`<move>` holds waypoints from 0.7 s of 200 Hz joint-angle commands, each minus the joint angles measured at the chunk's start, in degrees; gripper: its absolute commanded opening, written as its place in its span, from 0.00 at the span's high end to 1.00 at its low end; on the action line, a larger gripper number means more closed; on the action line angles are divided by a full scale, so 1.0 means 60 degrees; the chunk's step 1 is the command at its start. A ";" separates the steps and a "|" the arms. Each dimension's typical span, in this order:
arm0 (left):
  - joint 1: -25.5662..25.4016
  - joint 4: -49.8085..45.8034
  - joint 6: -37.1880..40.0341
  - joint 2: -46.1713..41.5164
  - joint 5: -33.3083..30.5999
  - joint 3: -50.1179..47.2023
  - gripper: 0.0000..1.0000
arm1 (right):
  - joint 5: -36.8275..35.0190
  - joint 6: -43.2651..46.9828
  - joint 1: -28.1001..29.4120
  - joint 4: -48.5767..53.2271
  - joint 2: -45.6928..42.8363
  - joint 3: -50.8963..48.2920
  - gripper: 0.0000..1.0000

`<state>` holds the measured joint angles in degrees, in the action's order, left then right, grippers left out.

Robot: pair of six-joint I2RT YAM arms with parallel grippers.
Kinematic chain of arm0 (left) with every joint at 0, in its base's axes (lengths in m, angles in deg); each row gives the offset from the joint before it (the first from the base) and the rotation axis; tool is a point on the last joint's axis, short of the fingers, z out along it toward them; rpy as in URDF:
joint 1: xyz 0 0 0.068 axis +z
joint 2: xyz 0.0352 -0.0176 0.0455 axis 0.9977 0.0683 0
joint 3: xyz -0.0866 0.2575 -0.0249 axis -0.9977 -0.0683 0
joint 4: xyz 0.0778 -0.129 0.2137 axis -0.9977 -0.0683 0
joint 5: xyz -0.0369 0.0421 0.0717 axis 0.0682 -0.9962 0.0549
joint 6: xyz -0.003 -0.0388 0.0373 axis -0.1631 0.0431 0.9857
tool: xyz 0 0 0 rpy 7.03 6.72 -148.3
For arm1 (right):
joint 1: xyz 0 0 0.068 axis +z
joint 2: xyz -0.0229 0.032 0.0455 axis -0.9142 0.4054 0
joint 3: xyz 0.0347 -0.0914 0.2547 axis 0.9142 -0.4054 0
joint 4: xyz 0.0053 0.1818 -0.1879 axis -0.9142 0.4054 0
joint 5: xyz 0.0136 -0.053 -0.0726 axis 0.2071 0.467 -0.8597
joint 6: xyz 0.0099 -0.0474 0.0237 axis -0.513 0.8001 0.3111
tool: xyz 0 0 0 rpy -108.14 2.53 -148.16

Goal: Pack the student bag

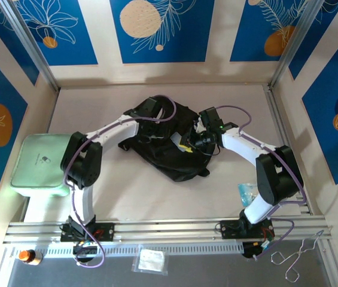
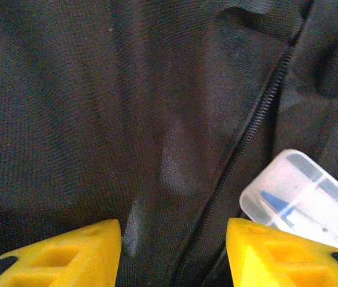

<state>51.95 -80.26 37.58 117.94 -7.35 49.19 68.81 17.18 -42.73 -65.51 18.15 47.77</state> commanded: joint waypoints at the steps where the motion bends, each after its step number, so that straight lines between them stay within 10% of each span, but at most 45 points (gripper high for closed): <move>1: -0.0061 -0.0836 -0.0514 0.0485 -0.0886 0.0682 0.51 | -0.0914 -0.0393 -0.0011 0.1250 0.0322 -0.0333 0.93; 140: -0.0081 -0.1595 0.0024 0.1324 -0.1792 0.2105 1.00 | -0.0957 -0.0354 0.0006 0.1108 0.0266 -0.0552 0.94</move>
<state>51.43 -89.42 36.27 127.20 -17.90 59.84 67.69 16.81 -42.40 -66.36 18.13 47.38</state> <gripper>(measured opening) 0.044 0.202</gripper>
